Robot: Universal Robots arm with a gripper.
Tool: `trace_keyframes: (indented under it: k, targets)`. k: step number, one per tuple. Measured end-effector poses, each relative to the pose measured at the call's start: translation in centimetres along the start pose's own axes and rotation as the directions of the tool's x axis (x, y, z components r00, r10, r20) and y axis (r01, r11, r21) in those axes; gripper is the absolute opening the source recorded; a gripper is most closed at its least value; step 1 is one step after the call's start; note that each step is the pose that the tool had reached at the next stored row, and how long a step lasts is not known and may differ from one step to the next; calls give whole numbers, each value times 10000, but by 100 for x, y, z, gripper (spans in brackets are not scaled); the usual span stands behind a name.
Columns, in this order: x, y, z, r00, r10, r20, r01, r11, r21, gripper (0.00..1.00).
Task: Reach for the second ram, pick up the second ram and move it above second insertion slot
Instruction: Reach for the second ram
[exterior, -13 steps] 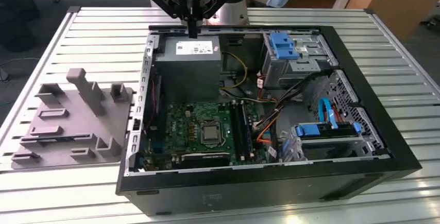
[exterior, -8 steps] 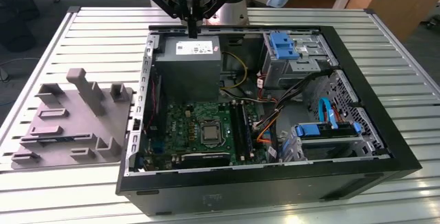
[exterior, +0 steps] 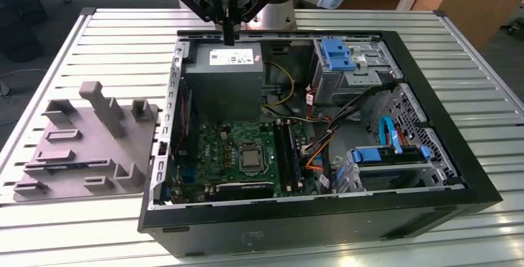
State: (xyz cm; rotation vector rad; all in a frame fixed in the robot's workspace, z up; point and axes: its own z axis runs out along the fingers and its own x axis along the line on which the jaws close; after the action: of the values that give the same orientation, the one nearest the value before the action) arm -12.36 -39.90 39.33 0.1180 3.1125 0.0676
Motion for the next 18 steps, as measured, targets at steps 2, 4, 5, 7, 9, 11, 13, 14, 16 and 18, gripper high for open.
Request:
trace_keyframes:
  k: [2, 4, 5, 7, 9, 11, 13, 14, 16, 18]
  targets:
    - [19, -2, 0, 10000, 0, 0, 0, 10000, 0, 11]
    - [37, -3, 0, 10000, -1, 0, 1, 10000, 0, 11]
    - [48, -4, -1, 10000, 0, 0, 0, 10000, 0, 11]
    - [75, -6, -1, 10000, -1, 0, 1, 10000, 0, 11]
    - [103, -8, -2, 10000, 0, 0, 0, 10000, 0, 11]
    - [136, -10, -3, 10000, 0, 0, 0, 10000, 0, 11]
    - [169, -13, -4, 10000, 0, 0, 0, 10000, 0, 11]
    - [186, -14, -4, 10000, 0, 0, 0, 10000, 0, 11]
    - [222, -17, -5, 10000, -1, 0, 1, 10000, 0, 11]
    - [260, -20, -6, 10000, 0, 0, 0, 10000, 0, 11]
